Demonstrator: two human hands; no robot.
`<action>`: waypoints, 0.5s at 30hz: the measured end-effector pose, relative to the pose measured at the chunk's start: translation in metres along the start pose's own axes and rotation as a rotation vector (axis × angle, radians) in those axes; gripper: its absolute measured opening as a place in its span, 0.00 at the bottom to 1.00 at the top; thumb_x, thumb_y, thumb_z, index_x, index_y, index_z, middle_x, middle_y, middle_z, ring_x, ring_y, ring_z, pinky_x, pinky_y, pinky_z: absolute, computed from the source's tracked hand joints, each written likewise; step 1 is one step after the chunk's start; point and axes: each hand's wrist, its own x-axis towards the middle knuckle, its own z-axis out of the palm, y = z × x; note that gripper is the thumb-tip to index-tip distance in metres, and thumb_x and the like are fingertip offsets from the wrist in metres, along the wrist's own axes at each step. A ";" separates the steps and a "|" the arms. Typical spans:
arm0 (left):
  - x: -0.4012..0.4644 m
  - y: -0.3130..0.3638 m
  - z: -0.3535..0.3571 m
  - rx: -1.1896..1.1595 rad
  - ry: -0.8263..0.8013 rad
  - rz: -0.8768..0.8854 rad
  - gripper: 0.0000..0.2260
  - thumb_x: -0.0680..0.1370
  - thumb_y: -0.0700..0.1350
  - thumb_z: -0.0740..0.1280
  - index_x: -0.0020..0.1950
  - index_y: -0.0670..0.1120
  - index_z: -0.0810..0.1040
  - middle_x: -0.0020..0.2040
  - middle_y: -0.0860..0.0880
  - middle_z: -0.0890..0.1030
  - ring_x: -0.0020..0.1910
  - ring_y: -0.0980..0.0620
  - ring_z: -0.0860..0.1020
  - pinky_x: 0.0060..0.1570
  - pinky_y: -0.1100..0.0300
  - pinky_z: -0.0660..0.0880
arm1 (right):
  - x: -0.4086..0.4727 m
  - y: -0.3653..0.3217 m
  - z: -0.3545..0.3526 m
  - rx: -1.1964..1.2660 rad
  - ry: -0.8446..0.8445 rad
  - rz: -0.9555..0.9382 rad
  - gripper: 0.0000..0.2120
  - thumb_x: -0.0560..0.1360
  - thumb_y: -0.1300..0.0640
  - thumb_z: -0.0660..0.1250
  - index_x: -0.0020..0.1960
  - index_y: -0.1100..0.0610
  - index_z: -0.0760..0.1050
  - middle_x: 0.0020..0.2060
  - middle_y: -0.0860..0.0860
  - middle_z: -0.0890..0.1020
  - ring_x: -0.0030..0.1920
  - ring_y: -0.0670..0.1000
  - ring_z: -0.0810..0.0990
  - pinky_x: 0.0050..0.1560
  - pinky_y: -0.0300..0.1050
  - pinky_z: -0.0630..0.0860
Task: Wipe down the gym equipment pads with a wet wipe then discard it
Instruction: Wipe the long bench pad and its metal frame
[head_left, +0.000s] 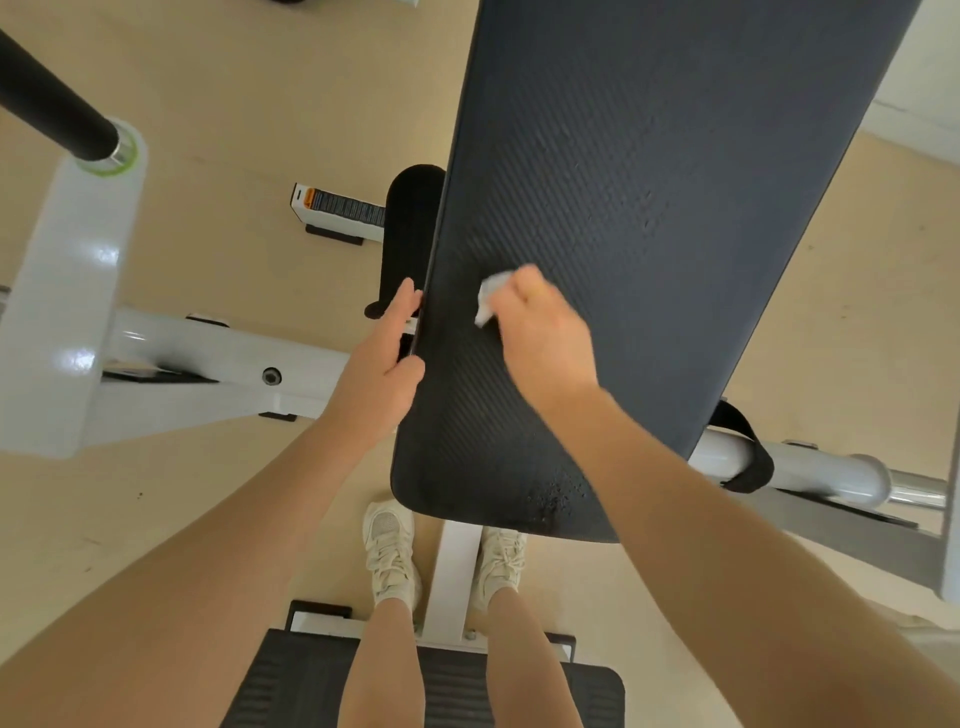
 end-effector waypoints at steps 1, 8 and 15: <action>0.000 0.002 -0.001 -0.109 0.007 -0.031 0.28 0.78 0.32 0.53 0.76 0.48 0.50 0.73 0.55 0.60 0.64 0.67 0.64 0.64 0.74 0.60 | 0.016 0.001 -0.006 -0.009 0.079 0.044 0.09 0.70 0.71 0.63 0.47 0.60 0.75 0.48 0.56 0.76 0.44 0.55 0.76 0.39 0.48 0.77; 0.004 0.012 -0.009 -0.311 -0.020 -0.157 0.21 0.81 0.37 0.49 0.75 0.45 0.56 0.74 0.48 0.63 0.73 0.51 0.60 0.71 0.57 0.56 | -0.019 -0.031 0.034 0.026 0.005 0.028 0.12 0.76 0.68 0.59 0.57 0.62 0.73 0.50 0.59 0.73 0.48 0.58 0.73 0.45 0.51 0.74; -0.003 0.012 -0.017 -0.597 -0.048 -0.214 0.20 0.82 0.44 0.45 0.74 0.44 0.59 0.72 0.49 0.65 0.72 0.53 0.63 0.70 0.55 0.58 | 0.017 -0.030 0.012 -0.026 0.028 -0.078 0.08 0.71 0.70 0.65 0.50 0.64 0.75 0.48 0.60 0.76 0.43 0.57 0.76 0.39 0.48 0.76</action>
